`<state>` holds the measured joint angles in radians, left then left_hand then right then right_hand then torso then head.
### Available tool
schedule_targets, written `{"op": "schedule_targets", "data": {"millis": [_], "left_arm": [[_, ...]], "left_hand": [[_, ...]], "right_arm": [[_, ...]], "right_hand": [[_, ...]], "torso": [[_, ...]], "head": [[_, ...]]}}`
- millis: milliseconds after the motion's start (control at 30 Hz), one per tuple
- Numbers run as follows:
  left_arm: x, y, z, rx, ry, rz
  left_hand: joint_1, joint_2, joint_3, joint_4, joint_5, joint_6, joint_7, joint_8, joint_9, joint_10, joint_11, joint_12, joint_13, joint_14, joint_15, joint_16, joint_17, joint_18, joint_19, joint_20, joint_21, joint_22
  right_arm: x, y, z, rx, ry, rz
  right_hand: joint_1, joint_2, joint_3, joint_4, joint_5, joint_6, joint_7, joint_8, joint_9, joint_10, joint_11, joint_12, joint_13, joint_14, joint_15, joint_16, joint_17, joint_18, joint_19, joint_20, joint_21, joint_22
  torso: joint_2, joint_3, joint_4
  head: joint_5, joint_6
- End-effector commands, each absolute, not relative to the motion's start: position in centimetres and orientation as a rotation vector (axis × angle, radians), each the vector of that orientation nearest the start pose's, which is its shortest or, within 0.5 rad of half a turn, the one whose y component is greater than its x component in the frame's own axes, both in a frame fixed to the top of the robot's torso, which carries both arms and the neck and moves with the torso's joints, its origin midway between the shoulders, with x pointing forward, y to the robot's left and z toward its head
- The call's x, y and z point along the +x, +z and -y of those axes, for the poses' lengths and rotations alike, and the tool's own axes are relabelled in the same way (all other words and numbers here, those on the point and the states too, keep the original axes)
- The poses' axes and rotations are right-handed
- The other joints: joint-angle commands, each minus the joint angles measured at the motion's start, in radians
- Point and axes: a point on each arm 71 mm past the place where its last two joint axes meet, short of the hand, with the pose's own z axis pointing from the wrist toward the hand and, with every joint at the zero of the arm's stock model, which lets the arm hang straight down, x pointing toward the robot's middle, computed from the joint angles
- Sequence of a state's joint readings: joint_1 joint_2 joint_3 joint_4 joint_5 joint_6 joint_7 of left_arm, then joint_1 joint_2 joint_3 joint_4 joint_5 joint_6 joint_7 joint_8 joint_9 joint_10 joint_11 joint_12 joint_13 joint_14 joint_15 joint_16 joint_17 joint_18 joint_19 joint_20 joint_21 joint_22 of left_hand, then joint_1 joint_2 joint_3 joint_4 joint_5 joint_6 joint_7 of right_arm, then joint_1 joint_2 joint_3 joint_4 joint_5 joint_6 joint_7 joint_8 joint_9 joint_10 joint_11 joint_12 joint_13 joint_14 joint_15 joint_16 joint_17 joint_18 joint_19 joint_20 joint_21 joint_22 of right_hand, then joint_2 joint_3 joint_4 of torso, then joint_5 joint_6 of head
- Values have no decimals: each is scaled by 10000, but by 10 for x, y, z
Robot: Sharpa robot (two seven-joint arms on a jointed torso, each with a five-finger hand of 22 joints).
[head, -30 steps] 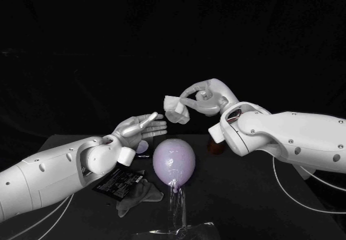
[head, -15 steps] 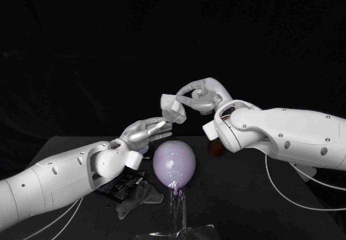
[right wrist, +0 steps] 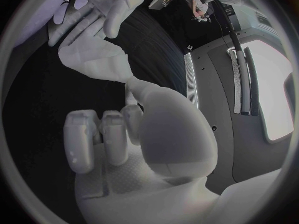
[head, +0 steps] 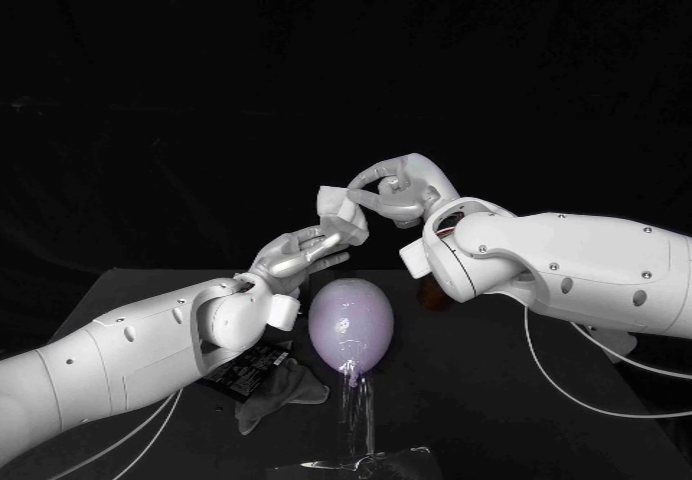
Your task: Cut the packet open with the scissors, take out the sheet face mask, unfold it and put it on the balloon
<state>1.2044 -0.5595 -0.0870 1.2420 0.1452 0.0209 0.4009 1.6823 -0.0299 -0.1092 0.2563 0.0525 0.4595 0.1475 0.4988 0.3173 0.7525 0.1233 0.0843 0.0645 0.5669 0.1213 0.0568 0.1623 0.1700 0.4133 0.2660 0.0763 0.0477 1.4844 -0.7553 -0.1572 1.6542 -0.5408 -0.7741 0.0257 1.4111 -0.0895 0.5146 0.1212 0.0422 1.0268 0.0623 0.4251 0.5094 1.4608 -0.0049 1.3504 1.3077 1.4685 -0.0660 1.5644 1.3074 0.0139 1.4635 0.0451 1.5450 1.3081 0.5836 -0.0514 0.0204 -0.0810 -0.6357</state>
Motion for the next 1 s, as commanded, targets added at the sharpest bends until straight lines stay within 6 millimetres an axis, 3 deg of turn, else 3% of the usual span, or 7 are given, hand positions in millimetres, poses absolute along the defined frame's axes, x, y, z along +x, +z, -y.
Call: {"op": "schedule_targets", "data": {"millis": [33,300,433,633,833,1000], "left_arm": [[524,-203,-128,-12060,-18834,-14704],[526,-203,-123,-12220,-18762,-14503],[526,-203,-121,-12287,-18733,-14383],[527,-202,-118,-12282,-18806,-14232],[526,-201,-115,-12226,-18971,-14178],[525,-200,-113,-12164,-19162,-14193]], "left_hand": [[203,48,-36,-53,-41,39,150,-6,-25,42,104,-9,19,179,32,60,34,151,147,-14,66,18],[363,230,-52,-79,-40,298,204,63,-74,184,148,46,26,468,45,120,92,148,501,-24,157,51],[480,392,-71,-76,-39,718,213,153,-109,416,117,140,38,828,15,198,169,145,874,-26,253,85],[706,662,-83,29,-34,1672,173,198,-241,1128,122,407,75,1794,-1,425,384,151,1935,17,534,187],[1028,995,-99,340,-32,2837,30,-84,-586,2095,144,575,14,2536,0,674,514,153,3054,-3,815,252],[1156,1335,-27,349,-32,3436,-106,-189,-722,2561,117,558,-10,2790,12,757,550,151,3229,6,847,235]], "right_arm": [[490,-75,149,6011,11070,-13495],[490,-76,146,6002,11118,-13538],[491,-76,145,6020,11117,-13545],[493,-77,143,6026,11115,-13565],[494,-77,142,6020,11115,-13575],[495,-78,142,6030,11092,-13586]], "right_hand": [[3,113,77,-8,70,36,-2,41,383,304,-83,15,1370,1023,-64,64,2634,-79,951,-75,-5,2548],[-7,112,82,-13,75,32,0,47,387,305,-81,17,1372,1023,-63,64,2634,-81,954,-74,2,2550],[-10,113,84,-14,77,31,0,49,388,304,-81,15,1371,1023,-62,64,2634,-78,950,-74,-8,2547],[-20,107,90,-26,72,23,0,58,395,301,-80,5,1365,1023,-61,64,2634,-80,953,-74,0,2549],[-24,104,96,-37,69,18,0,63,399,301,-80,5,1366,1023,-61,64,2634,-78,949,-73,-10,2546],[-24,104,96,-37,69,18,0,63,399,301,-80,5,1366,1023,-61,64,2634,-78,949,-73,-10,2546]], "torso": [[-10,5,-4],[-9,5,-4],[-6,2,-6],[-6,-3,5],[-6,-7,1],[-5,-5,5]], "head": [[21,3],[50,16],[35,40],[33,29],[19,22],[17,21]]}}
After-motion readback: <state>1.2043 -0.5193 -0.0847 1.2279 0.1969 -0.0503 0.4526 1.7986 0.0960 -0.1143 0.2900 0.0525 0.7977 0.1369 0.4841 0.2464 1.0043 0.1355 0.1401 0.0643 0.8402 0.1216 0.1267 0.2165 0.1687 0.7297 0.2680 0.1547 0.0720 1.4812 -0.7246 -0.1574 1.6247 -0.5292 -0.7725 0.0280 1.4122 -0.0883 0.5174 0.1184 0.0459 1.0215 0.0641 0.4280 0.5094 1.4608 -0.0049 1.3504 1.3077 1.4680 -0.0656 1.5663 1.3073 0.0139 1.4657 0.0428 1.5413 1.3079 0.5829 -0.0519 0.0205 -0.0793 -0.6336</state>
